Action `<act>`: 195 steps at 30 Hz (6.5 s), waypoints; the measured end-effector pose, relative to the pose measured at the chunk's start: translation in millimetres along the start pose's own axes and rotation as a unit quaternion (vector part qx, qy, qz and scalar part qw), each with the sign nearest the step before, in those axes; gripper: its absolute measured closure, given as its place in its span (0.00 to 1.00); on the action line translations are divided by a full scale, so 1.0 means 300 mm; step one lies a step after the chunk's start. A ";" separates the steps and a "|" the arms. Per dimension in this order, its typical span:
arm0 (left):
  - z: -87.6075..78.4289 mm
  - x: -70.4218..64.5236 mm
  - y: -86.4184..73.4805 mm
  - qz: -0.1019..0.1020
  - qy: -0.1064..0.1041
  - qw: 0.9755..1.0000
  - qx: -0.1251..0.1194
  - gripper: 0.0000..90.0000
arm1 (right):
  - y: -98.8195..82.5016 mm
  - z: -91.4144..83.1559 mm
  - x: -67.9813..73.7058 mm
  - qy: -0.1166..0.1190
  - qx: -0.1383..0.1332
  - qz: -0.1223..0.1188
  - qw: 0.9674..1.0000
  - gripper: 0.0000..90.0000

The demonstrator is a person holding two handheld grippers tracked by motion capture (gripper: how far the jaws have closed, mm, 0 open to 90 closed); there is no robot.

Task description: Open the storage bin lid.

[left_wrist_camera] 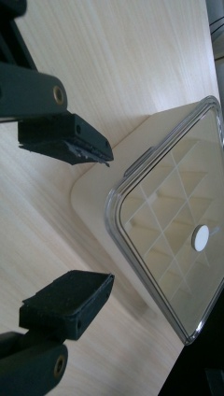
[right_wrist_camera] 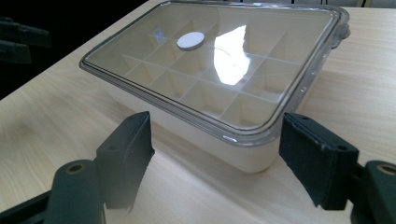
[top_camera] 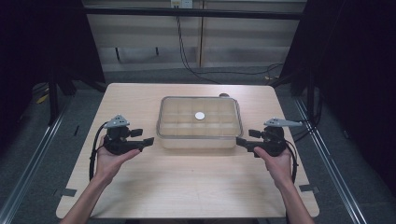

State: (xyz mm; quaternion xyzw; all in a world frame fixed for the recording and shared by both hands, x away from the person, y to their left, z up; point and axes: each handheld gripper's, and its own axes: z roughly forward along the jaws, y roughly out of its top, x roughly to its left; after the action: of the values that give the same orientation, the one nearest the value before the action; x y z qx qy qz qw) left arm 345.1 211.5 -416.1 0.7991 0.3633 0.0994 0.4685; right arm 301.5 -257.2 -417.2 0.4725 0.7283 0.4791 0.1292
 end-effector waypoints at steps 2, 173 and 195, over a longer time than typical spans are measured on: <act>0.010 0.001 0.012 0.005 -0.002 1.000 0.003 0.37 | 0.010 0.011 0.007 -0.006 0.005 -0.009 1.000 0.27; 0.188 0.068 0.125 -0.031 -0.040 0.998 -0.033 0.71 | 0.091 0.132 -0.154 0.015 -0.063 0.079 0.995 0.74; 0.123 0.068 0.102 -0.041 -0.051 0.996 -0.063 0.77 | 0.082 0.100 -0.111 0.033 -0.079 0.073 0.994 0.78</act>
State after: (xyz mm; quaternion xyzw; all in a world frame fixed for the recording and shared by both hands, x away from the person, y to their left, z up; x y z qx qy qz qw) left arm 393.0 191.1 -414.8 0.7567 0.3642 0.0621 0.5394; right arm 351.9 -264.7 -421.1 0.4969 0.6554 0.5587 0.1066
